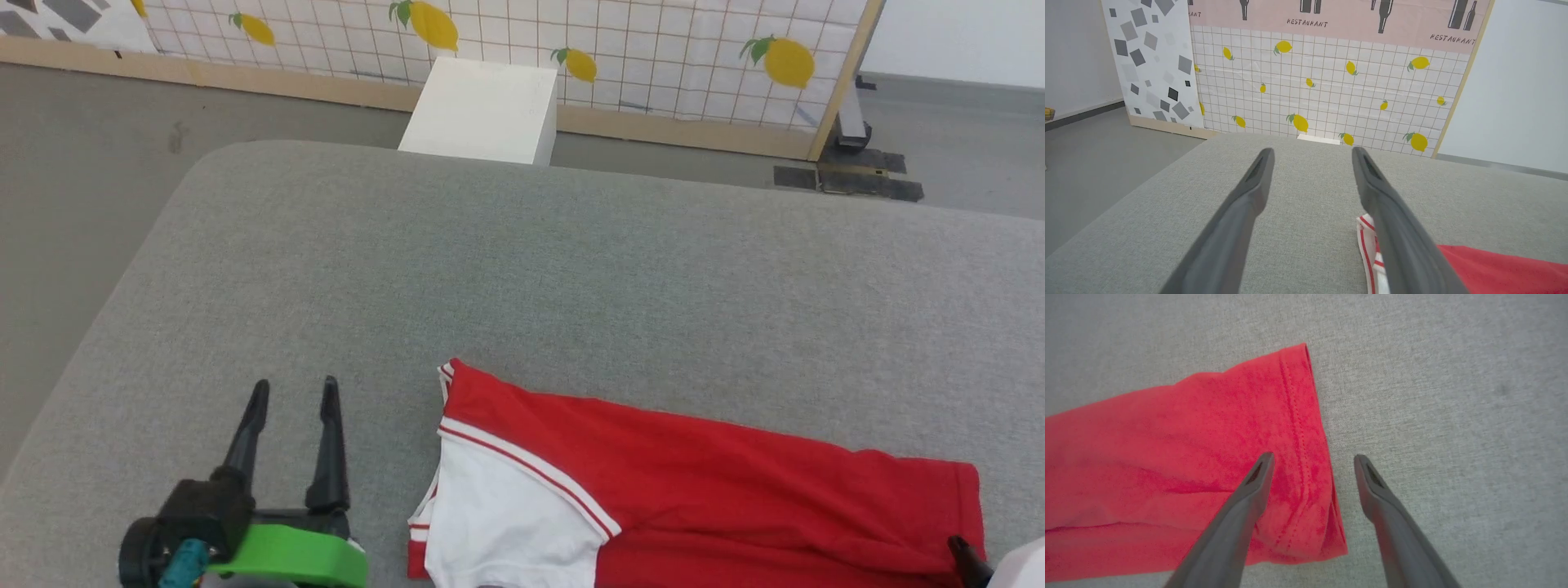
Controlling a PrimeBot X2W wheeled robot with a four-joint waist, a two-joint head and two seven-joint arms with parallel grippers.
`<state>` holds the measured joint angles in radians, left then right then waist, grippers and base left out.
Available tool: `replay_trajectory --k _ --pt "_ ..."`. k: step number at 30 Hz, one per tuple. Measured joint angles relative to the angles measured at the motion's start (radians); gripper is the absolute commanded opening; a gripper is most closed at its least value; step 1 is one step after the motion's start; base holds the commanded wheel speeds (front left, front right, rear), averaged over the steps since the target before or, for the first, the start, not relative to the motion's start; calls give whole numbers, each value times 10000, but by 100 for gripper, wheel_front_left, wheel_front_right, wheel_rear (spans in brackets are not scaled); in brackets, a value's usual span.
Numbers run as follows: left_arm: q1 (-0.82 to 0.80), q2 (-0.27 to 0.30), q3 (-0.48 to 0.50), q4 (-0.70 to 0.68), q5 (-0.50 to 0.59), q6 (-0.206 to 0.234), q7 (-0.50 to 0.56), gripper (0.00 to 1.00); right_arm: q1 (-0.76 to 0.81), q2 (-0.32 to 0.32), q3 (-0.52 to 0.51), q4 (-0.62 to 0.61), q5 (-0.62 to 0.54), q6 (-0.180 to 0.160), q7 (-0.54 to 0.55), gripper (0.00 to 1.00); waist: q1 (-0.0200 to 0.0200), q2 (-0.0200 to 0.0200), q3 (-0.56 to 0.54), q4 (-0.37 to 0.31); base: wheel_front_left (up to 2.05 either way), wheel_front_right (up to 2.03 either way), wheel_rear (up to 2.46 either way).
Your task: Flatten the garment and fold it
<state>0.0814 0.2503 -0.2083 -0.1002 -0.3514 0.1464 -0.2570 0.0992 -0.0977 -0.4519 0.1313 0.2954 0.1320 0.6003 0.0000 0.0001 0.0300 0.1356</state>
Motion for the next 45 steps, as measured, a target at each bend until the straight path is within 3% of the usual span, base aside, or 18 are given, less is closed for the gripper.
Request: replay_trajectory --k 6,11,12,13,14,23,26,30,33,39,45 --pt "10 -719 357 247 721 -629 0 100 -290 111 128 874 -6 0 -297 100 0 0 320 169 0 0 0" --pt "-23 -972 648 447 1001 -1127 0 100 -405 -56 462 1160 -104 -2 -510 100 0 -1 614 306 0 0 0" --pt "-35 -1009 702 489 1085 -1206 0 100 -415 -117 535 1208 -100 -2 -543 80 0 -1 683 331 0 0 0" --pt "-57 -1057 742 522 1193 -1277 0 100 -423 -127 625 1260 -82 -2 -560 11 0 -1 750 354 0 0 0" --pt "-80 -1118 792 554 1275 -1348 0 100 -445 -184 709 1290 -58 -2 -616 0 0 -1 813 376 0 0 0" --pt "-122 -1469 1129 869 1544 -1766 0 100 -640 -487 606 1450 -339 29 -1465 0 0 0 788 344 0 0 0" --pt "-105 -1530 1233 932 1601 -1875 0 100 -811 -755 -15 1511 -596 38 -1517 0 0 0 628 243 0 0 0" --pt "-104 -1588 1306 961 1722 -2011 0 100 -830 -1595 -1097 1848 -1156 8 -1534 0 0 0 436 121 0 0 0" --pt "-95 -1618 1325 1007 1804 -2094 0 100 -838 -1779 -1350 2052 -1283 8 -1557 0 0 0 301 54 0 0 0" --pt "100 -1668 1429 1168 1845 -2219 0 100 -800 -1467 -694 1542 -999 6 -1411 0 0 0 -56 -38 0 0 0" --pt "417 -1772 1465 1252 1847 -2305 0 100 -40 -894 614 -393 -357 2 -426 0 0 0 -508 -80 0 0 0"
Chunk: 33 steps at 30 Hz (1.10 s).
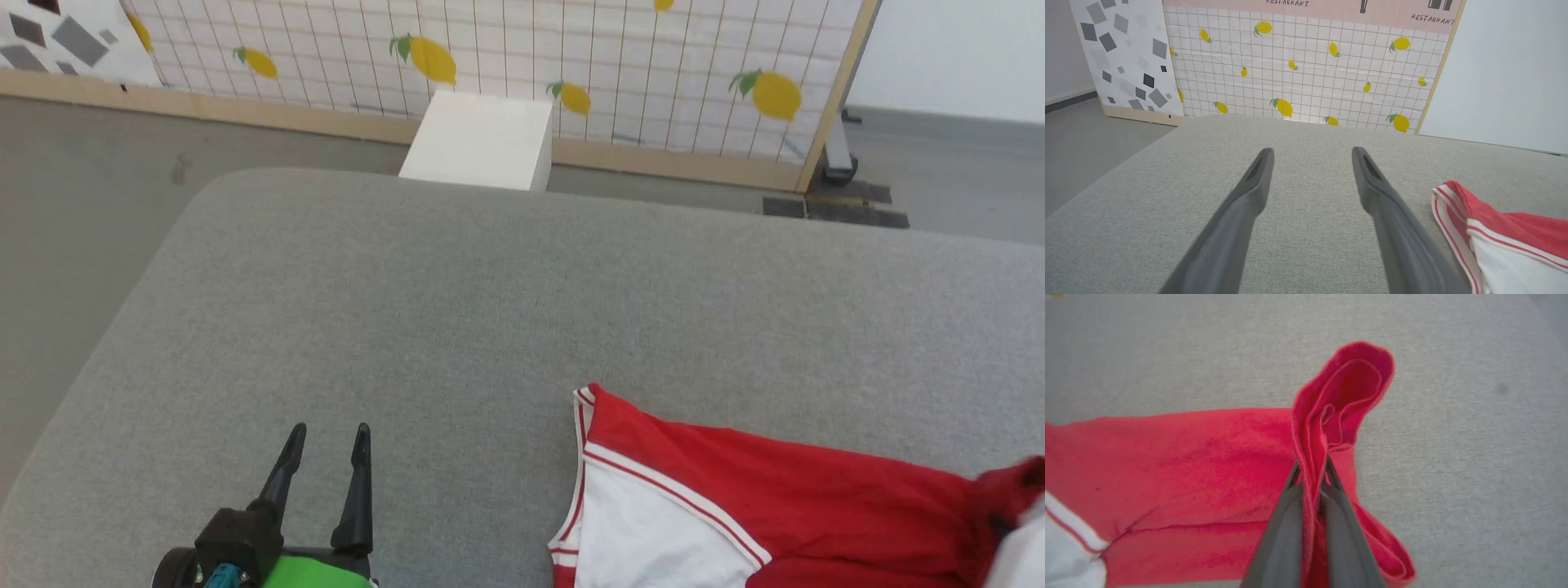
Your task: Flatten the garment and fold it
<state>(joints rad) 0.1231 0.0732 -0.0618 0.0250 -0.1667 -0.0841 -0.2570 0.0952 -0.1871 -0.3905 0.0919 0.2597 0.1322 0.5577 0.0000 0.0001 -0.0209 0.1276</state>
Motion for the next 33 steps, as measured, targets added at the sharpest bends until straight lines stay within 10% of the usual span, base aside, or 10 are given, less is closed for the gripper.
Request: replay_trajectory --k 12,28,29,30,33 --pt "55 -84 -128 6 0 -111 0 100 440 1342 2736 -2899 1814 -2 1946 0 0 0 -127 374 0 0 0" --pt "-422 -119 -59 100 -113 -291 0 100 -1526 1361 4955 368 2986 -2 562 0 0 0 493 1410 0 0 0" --pt "-425 -119 -56 119 -113 -293 0 100 -1601 1361 5076 594 2928 -2 481 31 0 0 515 1446 0 0 0" --pt "-425 -119 -48 144 -113 -293 0 100 -1656 1361 5179 748 2901 -2 389 100 0 -1 529 1469 0 0 0" --pt "-425 -119 -10 240 -113 -297 0 100 -1892 1348 5931 1016 3170 -2 96 100 1 0 498 1479 0 0 0"
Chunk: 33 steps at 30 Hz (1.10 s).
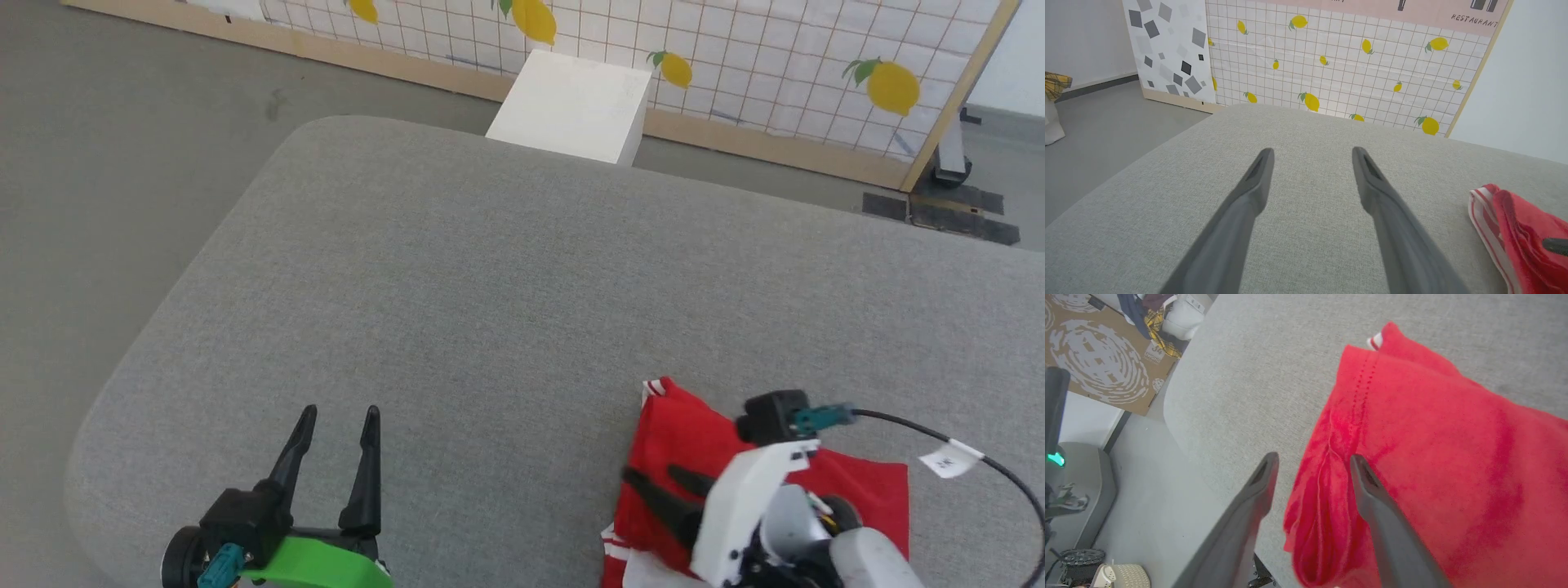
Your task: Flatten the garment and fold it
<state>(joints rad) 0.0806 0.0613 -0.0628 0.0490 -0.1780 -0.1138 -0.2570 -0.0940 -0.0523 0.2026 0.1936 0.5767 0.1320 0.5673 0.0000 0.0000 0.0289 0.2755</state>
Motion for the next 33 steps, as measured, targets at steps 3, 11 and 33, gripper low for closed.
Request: replay_trajectory --k 3,11,33 --pt "1 0 111 36 2 -8 0 100 -197 29 502 -155 412 0 -100 100 0 0 -71 -103 0 0 0" --pt "0 0 174 69 0 -33 0 100 -1211 -451 -31 -815 -1565 2 -1095 100 0 0 -300 -648 0 0 0" --pt "7 -23 -29 -67 -224 -92 0 100 1469 -1271 -3503 -2890 -5051 2 -6245 100 0 0 -435 -1934 0 0 0"
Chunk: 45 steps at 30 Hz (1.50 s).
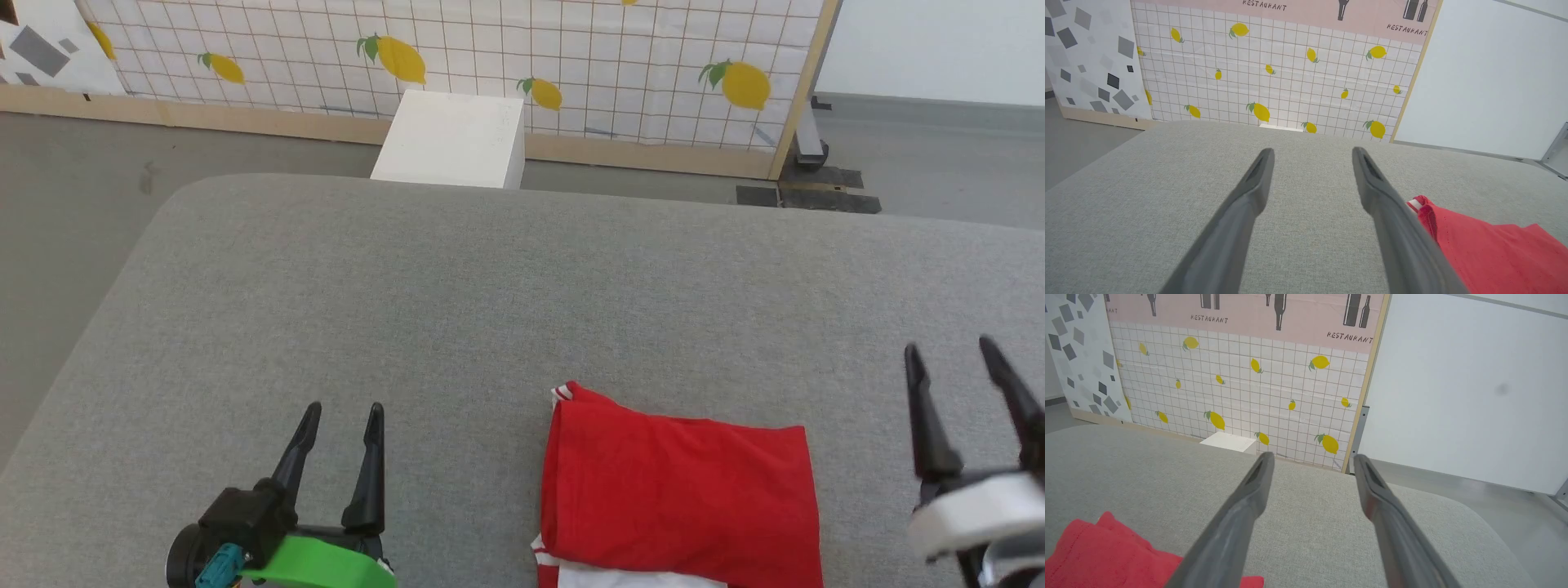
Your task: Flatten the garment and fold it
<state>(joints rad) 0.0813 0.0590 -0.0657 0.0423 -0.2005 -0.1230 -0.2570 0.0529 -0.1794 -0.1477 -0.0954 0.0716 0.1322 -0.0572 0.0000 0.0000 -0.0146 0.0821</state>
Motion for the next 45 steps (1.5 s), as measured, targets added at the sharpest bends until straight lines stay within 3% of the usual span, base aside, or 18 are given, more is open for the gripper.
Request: replay_trajectory --k 9,18,23,28,34,38,44,45 --pt "133 2 -69 -412 165 -2 0 100 1281 911 138 -539 -217 0 -570 100 0 0 -5 8 0 0 0" --pt "154 0 -148 -439 320 -2 0 100 1319 976 176 -541 -249 0 -245 100 0 0 11 143 0 0 0" --pt "150 0 -198 -426 320 -4 0 100 1323 635 313 -562 221 0 1335 100 0 0 133 219 0 0 0" --pt "60 -2 -380 -368 320 -4 0 100 1267 280 437 -410 1781 0 3887 100 0 0 448 348 0 0 0" --pt "-248 -6 -596 -217 320 -6 0 100 587 428 56 905 3093 -2 6307 100 0 0 918 603 0 0 0" --pt "-493 -8 -631 -180 318 -6 0 100 127 548 23 1737 3139 -2 6985 100 0 0 1171 864 0 0 0" --pt "-626 -10 -625 -151 318 -6 0 100 -314 412 903 2232 3429 -4 7095 100 0 0 1434 1194 0 0 0" --pt "-626 -10 -629 -148 318 -6 0 100 -352 307 1062 2288 3427 -4 7095 63 0 0 1461 1233 0 0 0"
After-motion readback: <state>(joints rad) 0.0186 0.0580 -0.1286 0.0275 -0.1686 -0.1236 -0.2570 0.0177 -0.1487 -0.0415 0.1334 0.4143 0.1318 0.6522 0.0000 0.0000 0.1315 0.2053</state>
